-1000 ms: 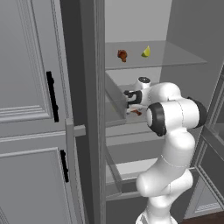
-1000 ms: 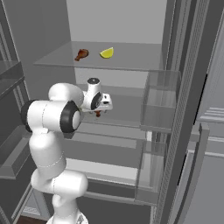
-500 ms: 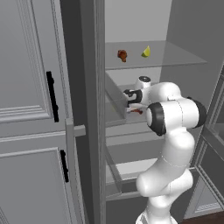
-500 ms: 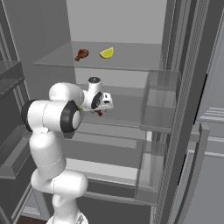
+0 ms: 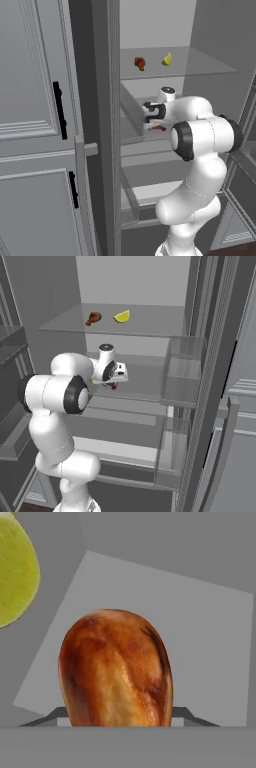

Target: Place one lemon wedge and one chicken drumstick in each tupperware on the nearby counter, to pack two identical lunches.

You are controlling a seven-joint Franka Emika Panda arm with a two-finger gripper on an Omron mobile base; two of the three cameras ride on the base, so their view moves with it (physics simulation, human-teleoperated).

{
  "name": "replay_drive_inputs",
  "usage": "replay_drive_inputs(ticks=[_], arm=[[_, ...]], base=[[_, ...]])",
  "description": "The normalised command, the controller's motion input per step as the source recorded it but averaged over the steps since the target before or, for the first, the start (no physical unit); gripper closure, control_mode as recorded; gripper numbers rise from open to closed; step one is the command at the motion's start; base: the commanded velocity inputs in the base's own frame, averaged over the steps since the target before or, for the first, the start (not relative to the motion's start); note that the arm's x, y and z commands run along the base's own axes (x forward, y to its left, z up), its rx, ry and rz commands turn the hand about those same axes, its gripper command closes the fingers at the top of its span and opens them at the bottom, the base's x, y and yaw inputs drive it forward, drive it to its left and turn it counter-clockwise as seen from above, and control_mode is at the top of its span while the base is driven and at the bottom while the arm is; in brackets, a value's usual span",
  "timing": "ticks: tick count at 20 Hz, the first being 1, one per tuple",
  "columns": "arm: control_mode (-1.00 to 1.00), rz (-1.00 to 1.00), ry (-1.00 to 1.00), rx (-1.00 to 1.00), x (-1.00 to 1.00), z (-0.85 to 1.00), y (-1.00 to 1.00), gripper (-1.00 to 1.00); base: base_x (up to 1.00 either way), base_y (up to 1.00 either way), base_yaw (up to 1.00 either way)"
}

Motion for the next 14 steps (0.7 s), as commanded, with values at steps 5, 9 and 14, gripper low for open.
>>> replay_drive_inputs(ticks=[5, 9, 14], arm=[[-1.00, -0.01, -0.14, 0.06, -0.98, 0.10, -0.08, 1.00], [-1.00, 0.00, 0.00, 0.01, -0.67, 0.62, -0.12, 1.00], [-1.00, 0.00, 0.16, 0.00, -0.37, 0.96, -0.15, 1.00]], base=[[0.00, 0.00, 0.00], [0.00, 0.00, 0.00], [0.00, 0.00, 0.00]])
